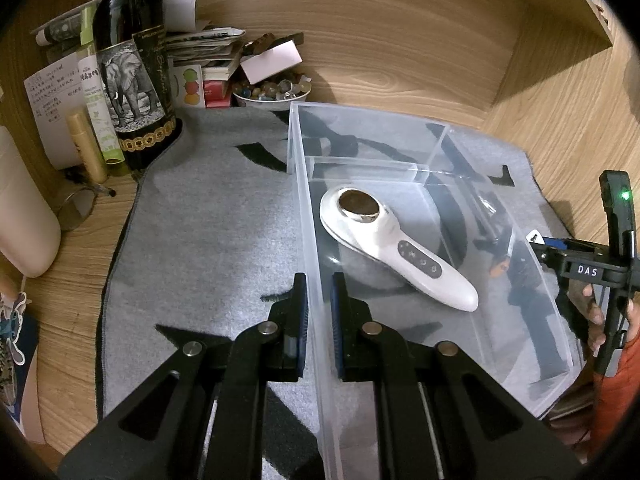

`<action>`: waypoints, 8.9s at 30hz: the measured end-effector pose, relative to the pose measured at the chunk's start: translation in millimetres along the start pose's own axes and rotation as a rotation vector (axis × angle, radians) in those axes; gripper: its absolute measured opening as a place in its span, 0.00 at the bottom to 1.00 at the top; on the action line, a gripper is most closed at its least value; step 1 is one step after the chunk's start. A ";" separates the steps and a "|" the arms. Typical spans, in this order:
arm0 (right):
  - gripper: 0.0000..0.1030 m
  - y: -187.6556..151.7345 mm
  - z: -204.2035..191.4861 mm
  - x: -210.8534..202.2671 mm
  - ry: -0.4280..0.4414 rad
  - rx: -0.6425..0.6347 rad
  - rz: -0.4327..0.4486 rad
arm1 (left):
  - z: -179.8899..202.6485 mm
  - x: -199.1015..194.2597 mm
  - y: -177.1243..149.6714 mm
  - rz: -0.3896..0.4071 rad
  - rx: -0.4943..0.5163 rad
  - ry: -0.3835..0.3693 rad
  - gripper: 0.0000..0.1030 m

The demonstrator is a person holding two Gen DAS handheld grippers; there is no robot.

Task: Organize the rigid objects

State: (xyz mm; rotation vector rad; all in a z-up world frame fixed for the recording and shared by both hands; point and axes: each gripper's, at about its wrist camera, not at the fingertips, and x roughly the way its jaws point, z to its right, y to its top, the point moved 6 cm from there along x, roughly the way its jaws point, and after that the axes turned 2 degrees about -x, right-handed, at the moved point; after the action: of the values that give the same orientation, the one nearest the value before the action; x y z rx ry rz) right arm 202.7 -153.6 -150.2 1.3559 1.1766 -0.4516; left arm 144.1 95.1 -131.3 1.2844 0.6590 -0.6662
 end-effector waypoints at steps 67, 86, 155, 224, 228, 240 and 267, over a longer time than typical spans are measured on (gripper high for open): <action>0.43 67.9 -155.9 51.9 -0.055 -0.443 0.019 | 6.3 0.9 0.0 0.010 0.005 -0.012 0.10; 0.81 79.3 -148.9 -17.1 -0.090 -0.393 0.219 | 6.1 0.7 -0.2 0.010 0.008 -0.013 0.10; 0.24 64.0 38.8 23.9 -0.234 -0.037 0.056 | 4.6 1.0 -0.5 0.008 0.011 -0.008 0.10; 0.24 23.1 -189.0 33.6 0.090 -0.504 -0.017 | 2.7 3.6 -1.2 0.016 0.007 -0.018 0.10; 0.24 25.4 -188.7 33.0 0.087 -0.496 -0.016 | 2.6 3.5 -1.3 0.016 0.007 -0.018 0.10; 0.54 38.5 -183.4 1.7 0.033 -0.499 0.102 | 2.4 3.4 -1.4 0.016 0.007 -0.018 0.10; 0.80 60.6 -23.3 -11.7 -0.271 -0.163 0.164 | 2.3 3.4 -1.6 0.016 0.009 -0.017 0.10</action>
State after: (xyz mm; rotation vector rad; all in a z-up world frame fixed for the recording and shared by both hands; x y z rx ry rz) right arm 239.3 -122.4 -105.0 1.1967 0.8540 -0.3982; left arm 145.2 92.3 -134.6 1.2896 0.6324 -0.6667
